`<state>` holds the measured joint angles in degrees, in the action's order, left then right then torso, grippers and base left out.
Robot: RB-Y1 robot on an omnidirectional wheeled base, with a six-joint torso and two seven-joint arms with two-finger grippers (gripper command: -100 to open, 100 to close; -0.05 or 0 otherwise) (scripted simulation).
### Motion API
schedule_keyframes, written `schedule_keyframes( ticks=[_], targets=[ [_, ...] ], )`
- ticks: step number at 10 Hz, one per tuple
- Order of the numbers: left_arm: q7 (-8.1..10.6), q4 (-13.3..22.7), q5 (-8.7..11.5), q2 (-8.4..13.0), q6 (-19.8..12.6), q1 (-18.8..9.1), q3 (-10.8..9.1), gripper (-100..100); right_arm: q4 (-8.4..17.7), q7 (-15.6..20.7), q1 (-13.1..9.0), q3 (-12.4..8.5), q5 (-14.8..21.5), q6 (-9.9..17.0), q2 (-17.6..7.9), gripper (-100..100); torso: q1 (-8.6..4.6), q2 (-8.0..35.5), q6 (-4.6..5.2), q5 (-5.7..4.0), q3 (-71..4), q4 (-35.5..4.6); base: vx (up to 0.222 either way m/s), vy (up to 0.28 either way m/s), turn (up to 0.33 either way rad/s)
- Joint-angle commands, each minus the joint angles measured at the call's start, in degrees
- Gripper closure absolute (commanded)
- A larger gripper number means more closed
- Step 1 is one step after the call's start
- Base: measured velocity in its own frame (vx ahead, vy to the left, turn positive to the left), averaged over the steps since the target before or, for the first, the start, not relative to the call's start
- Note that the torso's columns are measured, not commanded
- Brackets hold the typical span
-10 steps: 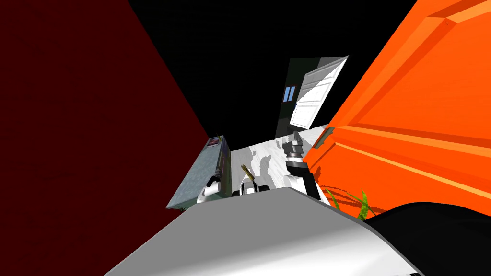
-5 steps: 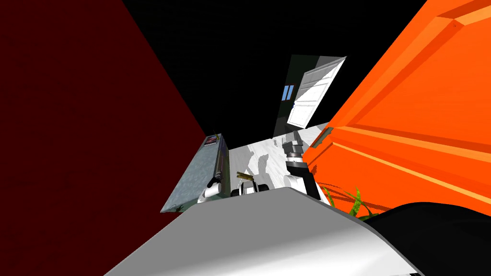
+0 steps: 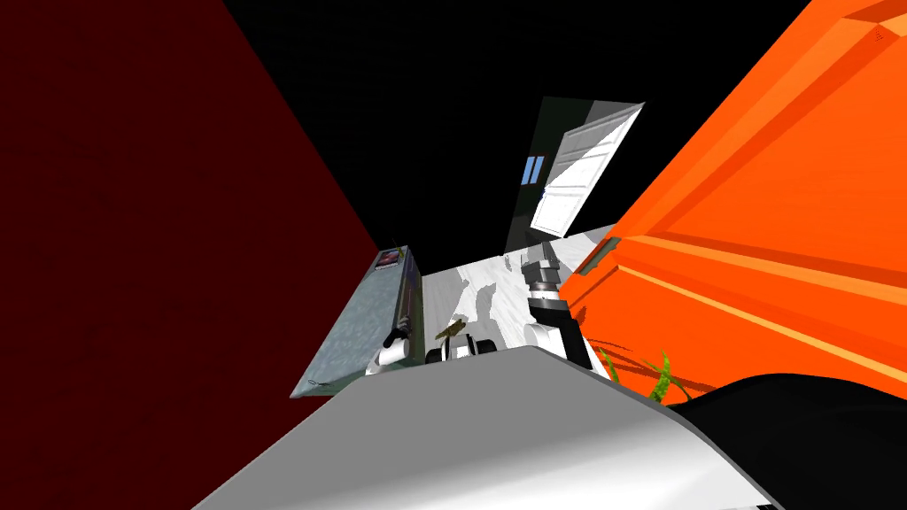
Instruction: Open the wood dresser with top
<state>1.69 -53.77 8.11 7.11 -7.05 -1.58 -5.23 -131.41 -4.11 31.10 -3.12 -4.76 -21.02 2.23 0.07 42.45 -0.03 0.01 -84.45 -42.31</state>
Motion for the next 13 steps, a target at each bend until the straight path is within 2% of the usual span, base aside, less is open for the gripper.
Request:
schedule_keyframes(
  ticks=[1,3,6,8,9,11,13],
  targets=[
    [-0.15,-0.4,-0.2,-0.1,-0.3,-0.1,-0.24,100,0.0,0.0,0.0,0.0,0.0,0.0,0.0,0,-0.38,-0.1,0.04,-0.08,-0.1,0.0,0.029,-0.169,0.014],
    [-0.29,-0.9,-0.4,-0.2,-0.6,-0.2,-0.48,100,0.0,0.0,0.0,0.0,0.0,0.0,0.0,0,-0.52,-0.2,0.09,-0.15,-0.2,0.0,0.046,-0.205,0.009],
    [-0.43,-1.1,-0.7,-0.6,-1.0,0.1,-0.63,100,0.0,0.0,0.0,0.0,0.0,0.0,0.0,0,0.22,0.0,0.02,-0.07,0.0,-0.1,0.025,-0.141,0.004],
    [-0.54,-1.4,-0.9,-0.7,-1.0,0.1,-0.76,100,0.0,0.0,0.0,0.0,0.0,0.0,0.0,0,-0.3,-0.1,0.05,-0.09,-0.1,0.0,0.028,-0.181,0.003],
    [-0.42,-4.0,-0.4,-0.1,-3.9,0.2,-0.87,-100,0.0,0.0,0.0,0.0,0.0,0.0,0.0,0,-0.33,-0.1,0.04,-0.14,-0.1,-0.1,-0.01,-0.094,-0.002],
    [-0.34,-6.5,0.0,0.4,-6.6,0.2,-1.03,-100,0.0,0.0,0.0,0.0,0.0,0.0,0.0,0,0.28,0.1,-0.05,0.0,0.0,-0.1,-0.044,-0.008,-0.012],
    [-0.25,-9.0,0.4,1.0,-9.3,0.1,-1.18,-100,0.0,0.0,0.0,0.0,0.0,0.0,0.0,0,0.08,-0.1,-0.01,0.0,-0.1,0.0,-0.047,0.013,0.001]
  ],
)
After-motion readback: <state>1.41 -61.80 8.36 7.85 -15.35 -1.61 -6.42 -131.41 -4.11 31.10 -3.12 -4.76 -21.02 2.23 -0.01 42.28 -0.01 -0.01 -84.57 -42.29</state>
